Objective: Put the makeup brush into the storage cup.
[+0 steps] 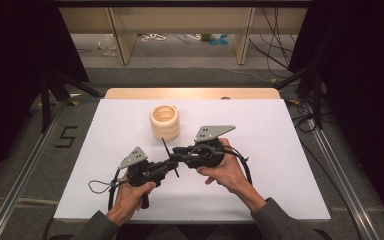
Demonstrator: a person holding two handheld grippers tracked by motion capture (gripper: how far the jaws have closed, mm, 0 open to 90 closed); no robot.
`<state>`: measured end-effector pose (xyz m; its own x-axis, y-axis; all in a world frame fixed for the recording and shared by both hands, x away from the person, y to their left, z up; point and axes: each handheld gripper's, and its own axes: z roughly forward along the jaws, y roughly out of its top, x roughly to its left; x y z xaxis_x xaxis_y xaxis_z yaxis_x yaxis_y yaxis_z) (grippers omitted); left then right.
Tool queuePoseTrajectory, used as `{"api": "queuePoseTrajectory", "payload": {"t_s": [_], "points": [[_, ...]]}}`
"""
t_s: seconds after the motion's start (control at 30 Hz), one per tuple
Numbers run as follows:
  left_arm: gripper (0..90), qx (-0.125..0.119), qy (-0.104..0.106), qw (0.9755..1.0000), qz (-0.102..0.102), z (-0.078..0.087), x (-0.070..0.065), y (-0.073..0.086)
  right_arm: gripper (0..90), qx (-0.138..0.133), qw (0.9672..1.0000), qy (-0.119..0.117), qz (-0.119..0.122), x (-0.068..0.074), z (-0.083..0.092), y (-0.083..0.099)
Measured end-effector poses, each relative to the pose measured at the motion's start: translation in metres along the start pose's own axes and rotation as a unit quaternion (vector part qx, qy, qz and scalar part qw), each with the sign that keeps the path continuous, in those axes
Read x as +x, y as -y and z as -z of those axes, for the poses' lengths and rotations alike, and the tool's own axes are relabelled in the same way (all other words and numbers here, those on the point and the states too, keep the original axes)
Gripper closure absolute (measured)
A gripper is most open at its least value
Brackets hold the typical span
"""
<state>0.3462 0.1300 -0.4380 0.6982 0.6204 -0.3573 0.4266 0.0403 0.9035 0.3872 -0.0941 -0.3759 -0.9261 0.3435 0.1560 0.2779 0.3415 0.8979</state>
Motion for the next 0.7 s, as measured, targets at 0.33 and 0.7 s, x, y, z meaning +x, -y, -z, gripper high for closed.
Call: {"api": "queuePoseTrajectory", "payload": {"t_s": [0.33,0.7], "points": [[84.9,0.008,-0.012,0.9993,-0.035,0.000,0.000,-0.001,52.4,-0.005,0.9991,0.042,-0.010,-0.009,0.020,0.006],[84.9,-0.003,-0.027,0.9988,-0.040,0.007,0.006,-0.006,33.9,-0.004,0.9938,0.111,-0.012,-0.018,0.040,0.023]]}}
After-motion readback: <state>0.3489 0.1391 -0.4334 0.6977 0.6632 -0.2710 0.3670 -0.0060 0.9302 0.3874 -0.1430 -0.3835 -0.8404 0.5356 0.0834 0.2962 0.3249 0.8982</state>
